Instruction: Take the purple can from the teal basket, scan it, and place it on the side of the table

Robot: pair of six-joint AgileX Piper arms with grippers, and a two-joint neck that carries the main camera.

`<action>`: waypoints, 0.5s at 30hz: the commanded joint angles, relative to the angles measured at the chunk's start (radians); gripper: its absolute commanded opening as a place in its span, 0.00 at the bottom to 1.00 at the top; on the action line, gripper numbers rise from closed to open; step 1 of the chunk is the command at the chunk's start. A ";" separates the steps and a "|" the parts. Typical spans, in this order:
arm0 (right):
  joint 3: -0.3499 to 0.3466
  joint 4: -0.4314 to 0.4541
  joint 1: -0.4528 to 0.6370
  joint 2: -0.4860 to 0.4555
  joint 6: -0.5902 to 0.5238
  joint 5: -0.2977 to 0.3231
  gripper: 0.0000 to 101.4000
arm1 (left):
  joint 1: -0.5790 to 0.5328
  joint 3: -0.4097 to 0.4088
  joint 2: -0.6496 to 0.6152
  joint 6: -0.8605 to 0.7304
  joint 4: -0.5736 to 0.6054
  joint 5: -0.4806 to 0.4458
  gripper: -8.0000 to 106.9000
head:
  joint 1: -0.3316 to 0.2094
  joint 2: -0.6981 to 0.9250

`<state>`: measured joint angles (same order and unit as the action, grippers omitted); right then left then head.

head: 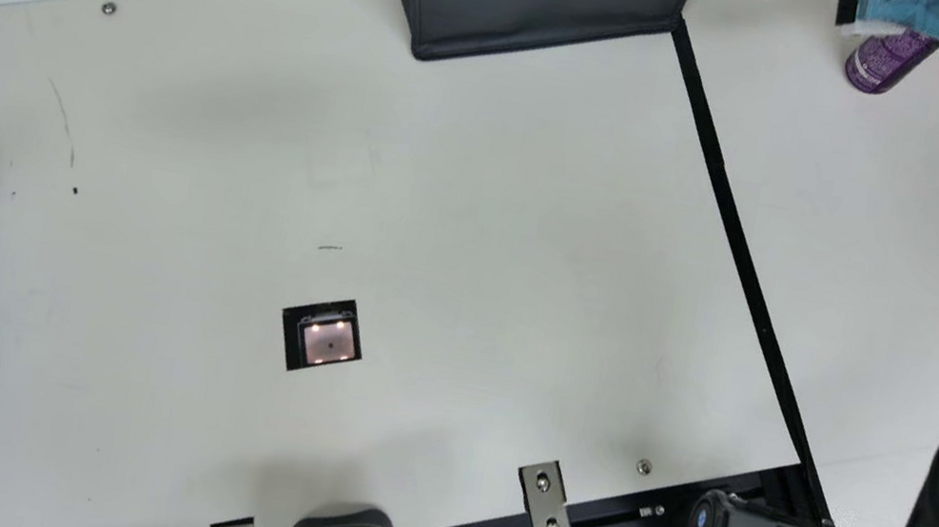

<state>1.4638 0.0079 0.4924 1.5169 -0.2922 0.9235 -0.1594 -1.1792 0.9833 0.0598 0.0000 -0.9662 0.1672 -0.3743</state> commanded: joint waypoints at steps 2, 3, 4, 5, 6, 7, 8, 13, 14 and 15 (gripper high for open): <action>-0.097 0.023 -0.032 -0.130 0.051 0.010 0.94 | 0.000 0.000 0.000 0.000 0.000 0.000 0.85 | -0.029 -0.002; -0.116 0.032 -0.044 -0.157 0.066 0.014 0.94 | 0.000 0.000 0.000 0.000 0.000 0.000 0.85 | -0.029 -0.002; -0.133 0.039 -0.056 -0.183 0.083 0.019 0.94 | 0.000 0.000 0.000 0.000 0.000 0.000 0.85 | -0.029 -0.002; -0.149 0.046 -0.068 -0.208 0.098 0.026 0.94 | 0.000 0.000 0.000 0.000 0.000 0.000 0.85 | -0.029 -0.002; -0.165 0.053 -0.082 -0.234 0.115 0.033 0.94 | 0.000 0.000 0.000 0.000 0.000 0.000 0.85 | -0.029 -0.002; -0.180 0.062 -0.096 -0.260 0.132 0.040 0.94 | 0.000 0.000 0.000 0.000 0.000 0.000 0.85 | -0.029 -0.002; -0.193 0.069 -0.110 -0.284 0.149 0.047 0.94 | 0.000 0.000 0.000 0.000 0.000 0.000 0.85 | -0.029 -0.002; -0.224 0.085 -0.149 -0.324 0.190 0.070 0.94 | 0.000 0.000 0.000 0.000 0.000 0.000 0.85 | -0.029 -0.002; -0.230 0.080 -0.171 -0.360 0.205 0.088 0.94 | 0.009 -0.002 -0.016 -0.004 0.002 -0.017 0.85 | -0.029 0.021; -0.231 0.077 -0.185 -0.378 0.209 0.096 0.94 | 0.019 -0.003 -0.032 -0.008 0.004 -0.035 0.85 | -0.029 0.044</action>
<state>1.2337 0.0914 0.3251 1.1528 -0.0847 0.9946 -0.1549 -1.1810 0.9778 0.0566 0.0000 -0.9706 0.1672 -0.3728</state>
